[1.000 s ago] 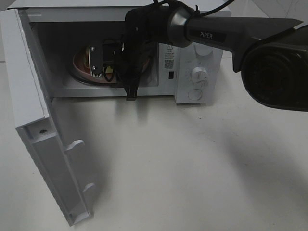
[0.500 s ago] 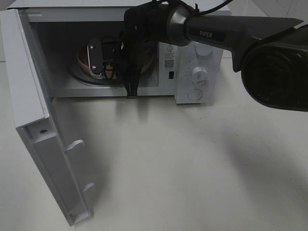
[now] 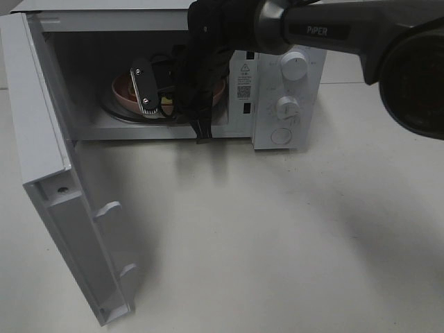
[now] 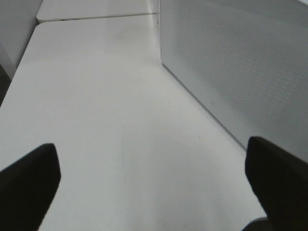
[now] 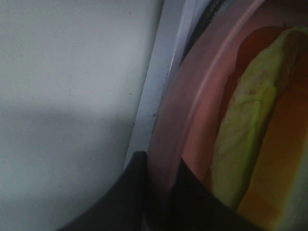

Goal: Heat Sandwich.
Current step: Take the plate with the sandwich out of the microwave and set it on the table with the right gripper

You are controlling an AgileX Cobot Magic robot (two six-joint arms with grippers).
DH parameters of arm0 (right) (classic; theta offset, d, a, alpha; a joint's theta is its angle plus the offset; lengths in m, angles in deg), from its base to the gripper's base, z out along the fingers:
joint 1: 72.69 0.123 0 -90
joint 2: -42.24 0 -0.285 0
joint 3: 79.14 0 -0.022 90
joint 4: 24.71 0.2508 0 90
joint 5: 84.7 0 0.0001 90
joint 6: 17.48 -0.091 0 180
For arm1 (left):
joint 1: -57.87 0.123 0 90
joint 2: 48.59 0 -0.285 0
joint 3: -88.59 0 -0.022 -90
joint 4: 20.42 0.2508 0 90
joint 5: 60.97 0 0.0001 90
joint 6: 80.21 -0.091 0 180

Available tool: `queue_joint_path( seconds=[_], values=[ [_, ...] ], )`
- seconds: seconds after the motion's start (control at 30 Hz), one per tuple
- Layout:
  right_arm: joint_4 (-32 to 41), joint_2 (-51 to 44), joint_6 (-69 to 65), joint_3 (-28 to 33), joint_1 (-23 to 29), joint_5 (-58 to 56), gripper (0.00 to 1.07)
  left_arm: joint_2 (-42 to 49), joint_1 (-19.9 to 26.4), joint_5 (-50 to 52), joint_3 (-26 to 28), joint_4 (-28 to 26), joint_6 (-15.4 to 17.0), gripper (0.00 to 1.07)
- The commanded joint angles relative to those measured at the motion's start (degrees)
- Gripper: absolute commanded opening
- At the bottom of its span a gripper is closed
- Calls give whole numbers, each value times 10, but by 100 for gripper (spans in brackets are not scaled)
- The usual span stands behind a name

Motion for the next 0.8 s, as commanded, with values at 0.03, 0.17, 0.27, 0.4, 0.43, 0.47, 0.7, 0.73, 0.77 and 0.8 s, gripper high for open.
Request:
queue_joint_path(
  seconds=[0.03, 0.17, 0.27, 0.4, 0.43, 0.47, 0.7, 0.73, 0.77, 0.8],
  values=[
    [7, -27, 6, 32, 0, 28, 0, 13, 1, 6, -3, 2, 2, 102],
    [8, -54, 32, 73, 1, 63, 0, 13, 1, 6, -3, 2, 2, 102],
    [8, -73, 46, 103, 1, 88, 0, 13, 1, 6, -3, 2, 2, 102],
    [6, -106, 66, 168, 6, 133, 0, 13, 1, 6, -3, 2, 2, 102],
    [6, -106, 66, 168, 6, 133, 0, 13, 1, 6, -3, 2, 2, 102],
    [6, -112, 72, 182, 6, 144, 0, 13, 1, 6, -3, 2, 2, 102],
    [3, -155, 91, 256, 13, 181, 0, 13, 1, 6, -3, 2, 2, 102],
    [3, -160, 91, 262, 15, 186, 0, 13, 1, 6, -3, 2, 2, 102],
    [3, -160, 91, 262, 15, 186, 0, 13, 1, 6, -3, 2, 2, 102],
    [3, -164, 91, 271, 15, 191, 0, 13, 1, 6, -3, 2, 2, 102]
  ],
)
